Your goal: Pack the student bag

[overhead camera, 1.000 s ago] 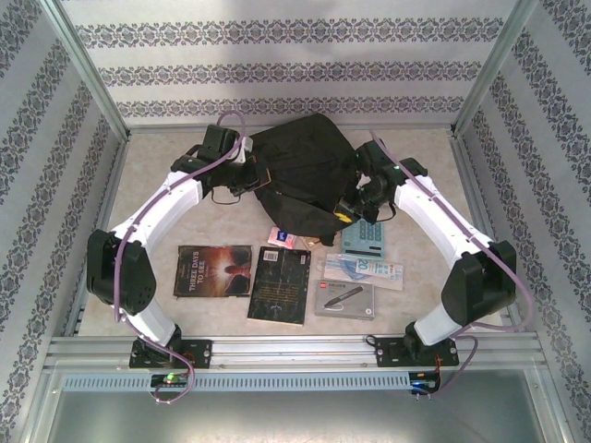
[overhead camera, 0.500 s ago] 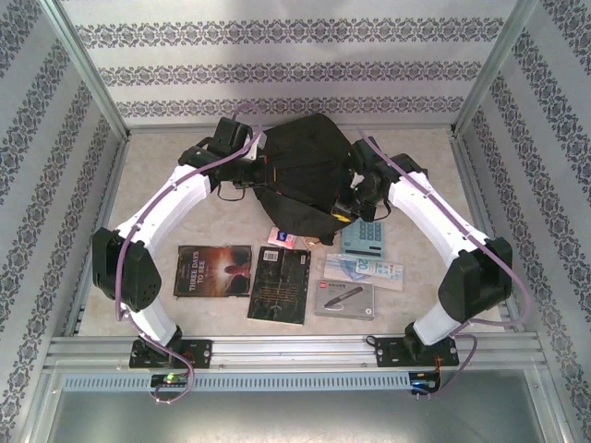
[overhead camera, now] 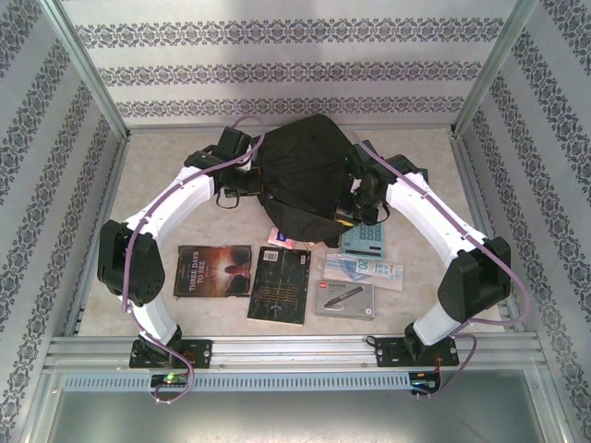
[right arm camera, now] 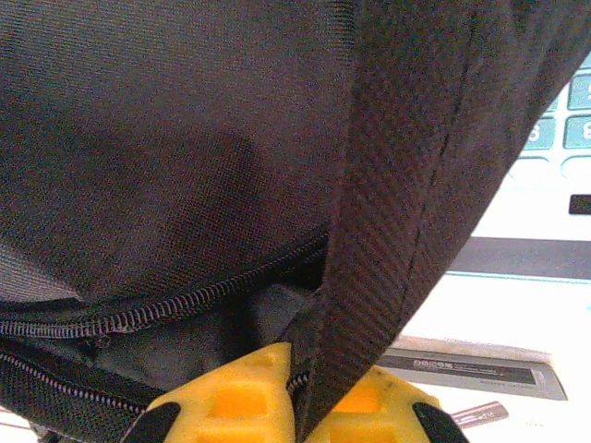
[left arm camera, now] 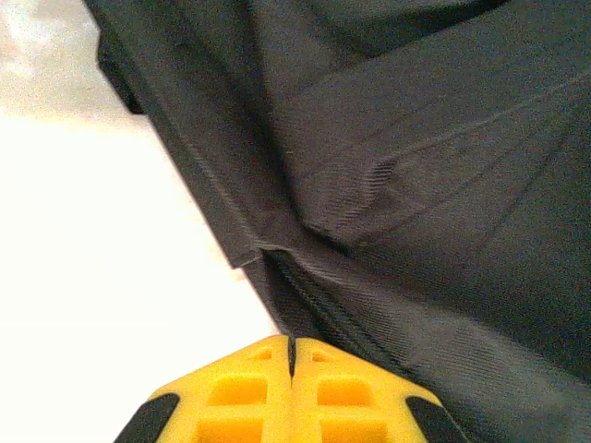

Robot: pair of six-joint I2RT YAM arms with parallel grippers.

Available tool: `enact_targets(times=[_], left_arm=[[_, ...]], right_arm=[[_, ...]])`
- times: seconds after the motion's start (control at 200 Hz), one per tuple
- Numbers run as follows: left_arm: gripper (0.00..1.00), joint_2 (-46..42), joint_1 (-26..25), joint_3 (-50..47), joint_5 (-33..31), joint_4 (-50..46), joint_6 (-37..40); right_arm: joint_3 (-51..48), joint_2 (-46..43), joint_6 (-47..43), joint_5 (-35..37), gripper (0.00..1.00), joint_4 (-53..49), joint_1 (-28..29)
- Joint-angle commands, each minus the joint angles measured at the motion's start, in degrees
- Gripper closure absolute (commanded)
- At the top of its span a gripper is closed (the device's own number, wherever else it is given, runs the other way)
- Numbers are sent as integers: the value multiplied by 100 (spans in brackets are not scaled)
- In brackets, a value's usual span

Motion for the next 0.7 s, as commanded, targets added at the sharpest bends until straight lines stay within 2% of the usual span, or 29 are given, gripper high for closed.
enact_targets(times=[0.0, 0.205, 0.365, 0.5, 0.695], left_arm=[[100, -98, 175, -31, -375, 158, -25], [100, 189, 381, 116, -365, 294, -161], [100, -88, 724, 0, -97, 537, -551], [100, -416, 907, -76, 195, 823, -939], [100, -777, 1027, -159, 64, 893, -1076]], right_arm=[[-61, 12, -91, 229, 100, -209, -63], [-18, 41, -123, 286, 100, -215, -91], [184, -1, -106, 168, 100, -104, -121], [867, 67, -92, 264, 100, -58, 18], [2142, 581, -19, 220, 100, -19, 162]])
